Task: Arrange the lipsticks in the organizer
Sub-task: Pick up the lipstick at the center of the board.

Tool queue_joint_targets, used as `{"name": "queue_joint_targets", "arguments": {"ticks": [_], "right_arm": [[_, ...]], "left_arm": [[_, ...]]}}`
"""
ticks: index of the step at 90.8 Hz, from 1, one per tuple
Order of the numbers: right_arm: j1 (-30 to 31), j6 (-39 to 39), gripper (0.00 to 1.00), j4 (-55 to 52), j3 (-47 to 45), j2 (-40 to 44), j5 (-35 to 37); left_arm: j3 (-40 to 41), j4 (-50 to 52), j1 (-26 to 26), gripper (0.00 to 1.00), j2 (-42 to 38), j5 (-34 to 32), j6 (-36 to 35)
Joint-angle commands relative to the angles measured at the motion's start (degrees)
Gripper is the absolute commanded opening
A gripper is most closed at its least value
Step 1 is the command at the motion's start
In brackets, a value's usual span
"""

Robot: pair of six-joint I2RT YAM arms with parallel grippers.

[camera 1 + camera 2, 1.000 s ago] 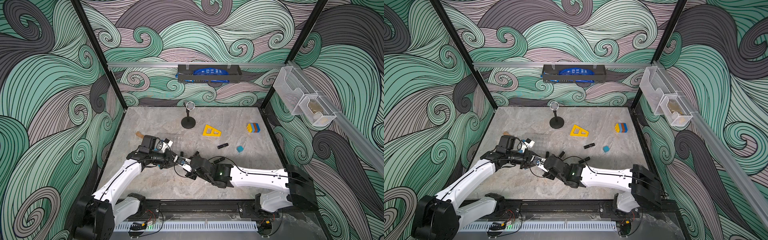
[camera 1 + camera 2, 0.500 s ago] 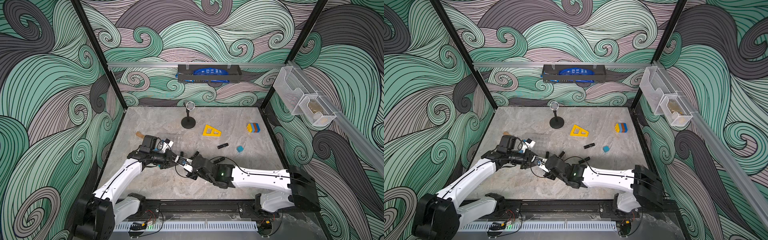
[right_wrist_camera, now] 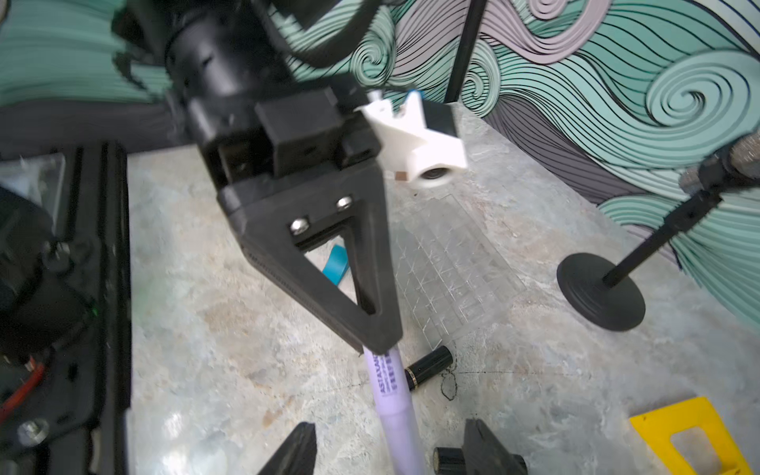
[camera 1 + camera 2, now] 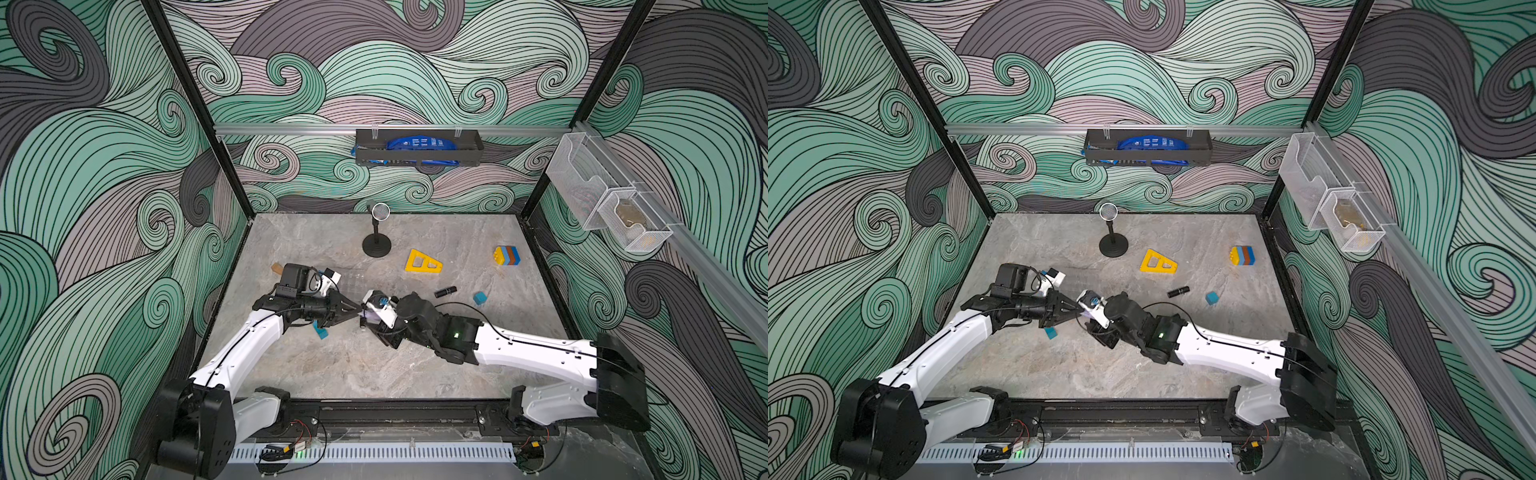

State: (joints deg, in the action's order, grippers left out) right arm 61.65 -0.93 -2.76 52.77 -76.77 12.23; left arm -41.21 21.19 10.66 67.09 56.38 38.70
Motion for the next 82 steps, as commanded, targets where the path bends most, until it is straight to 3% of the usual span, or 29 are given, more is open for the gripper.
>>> {"name": "queue_joint_targets", "arguments": {"ticks": [1, 9, 16, 23, 53, 82], "right_arm": [[-6.0, -14.3, 0.65, -2.2, 1.9, 3.4, -4.9], [-14.5, -28.6, 0.65, -3.4, 0.8, 5.3, -16.4], [-21.1, -39.4, 0.66, 1.6, -3.6, 7.0, -27.8], [-23.9, -48.7, 0.66, 7.7, -8.0, 8.3, -32.8], [-23.8, -70.0, 0.61, 20.9, -14.5, 8.0, -35.9], [-20.1, -77.5, 0.59, 27.1, -12.0, 1.4, -35.7]], "left_arm": [[-2.4, -6.7, -1.2, 0.0, 1.3, -1.4, 2.8], [-3.0, -10.2, -1.4, 0.0, 1.4, -2.8, 4.3], [-1.9, -15.3, -1.4, 0.0, 0.7, -4.2, 6.7], [0.2, -22.1, -1.4, 0.0, -0.2, -5.1, 10.3], [8.1, -43.6, -1.4, 0.0, -2.1, -8.0, 19.6], [13.4, -58.3, 1.4, 0.0, -2.7, -10.8, 25.2]]}}
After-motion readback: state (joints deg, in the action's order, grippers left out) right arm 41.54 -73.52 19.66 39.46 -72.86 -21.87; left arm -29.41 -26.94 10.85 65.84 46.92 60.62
